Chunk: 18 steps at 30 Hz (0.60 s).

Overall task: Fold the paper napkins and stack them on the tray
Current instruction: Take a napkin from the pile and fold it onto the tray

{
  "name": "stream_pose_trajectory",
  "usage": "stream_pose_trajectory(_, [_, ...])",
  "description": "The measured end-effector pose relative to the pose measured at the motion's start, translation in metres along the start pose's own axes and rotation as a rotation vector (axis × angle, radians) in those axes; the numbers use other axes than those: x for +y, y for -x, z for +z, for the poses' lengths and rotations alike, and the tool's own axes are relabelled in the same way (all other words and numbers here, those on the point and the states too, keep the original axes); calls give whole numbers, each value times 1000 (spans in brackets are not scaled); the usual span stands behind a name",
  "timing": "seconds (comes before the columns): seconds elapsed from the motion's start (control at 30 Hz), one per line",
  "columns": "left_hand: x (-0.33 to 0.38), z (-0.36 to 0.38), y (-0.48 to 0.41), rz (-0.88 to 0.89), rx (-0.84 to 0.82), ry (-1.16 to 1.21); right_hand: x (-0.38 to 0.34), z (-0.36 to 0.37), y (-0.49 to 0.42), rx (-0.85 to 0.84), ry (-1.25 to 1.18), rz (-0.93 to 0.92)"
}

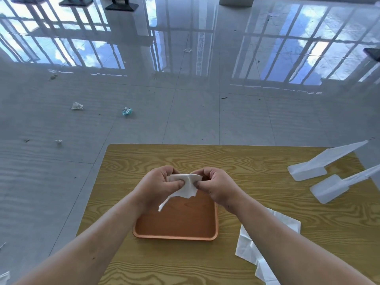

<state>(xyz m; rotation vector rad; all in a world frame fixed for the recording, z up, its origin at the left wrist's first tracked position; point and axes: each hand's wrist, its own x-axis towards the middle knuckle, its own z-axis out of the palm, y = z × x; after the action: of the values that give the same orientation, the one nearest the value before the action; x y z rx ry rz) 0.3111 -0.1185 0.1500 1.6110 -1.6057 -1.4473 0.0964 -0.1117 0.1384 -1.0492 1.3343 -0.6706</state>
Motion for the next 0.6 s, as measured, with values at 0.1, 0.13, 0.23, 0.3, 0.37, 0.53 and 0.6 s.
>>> stream_pose_trajectory(0.1, [7,-5,1,-28,11,180,-3,-2,-1,7,50,9])
stream_pose_trajectory(0.13, [8,-7,1,-43,8,258,-4,-2,-2,-7,-21,25])
stream_pose_trajectory(0.23, [10,-8,2,-107,-42,507,-8,-1,-2,-67,-320,62])
stream_pose_trajectory(0.3, [8,-6,3,-150,-94,581,-8,1,-2,-73,-430,63])
stream_pose_trajectory(0.37, [4,-4,3,-195,-93,555,-7,3,-2,-51,-493,75])
stream_pose_trajectory(0.53, [-5,-3,4,-233,9,550,-4,2,0,-12,-429,120])
stream_pose_trajectory(0.6, [-5,-4,5,-230,22,580,-2,4,3,-58,-346,159])
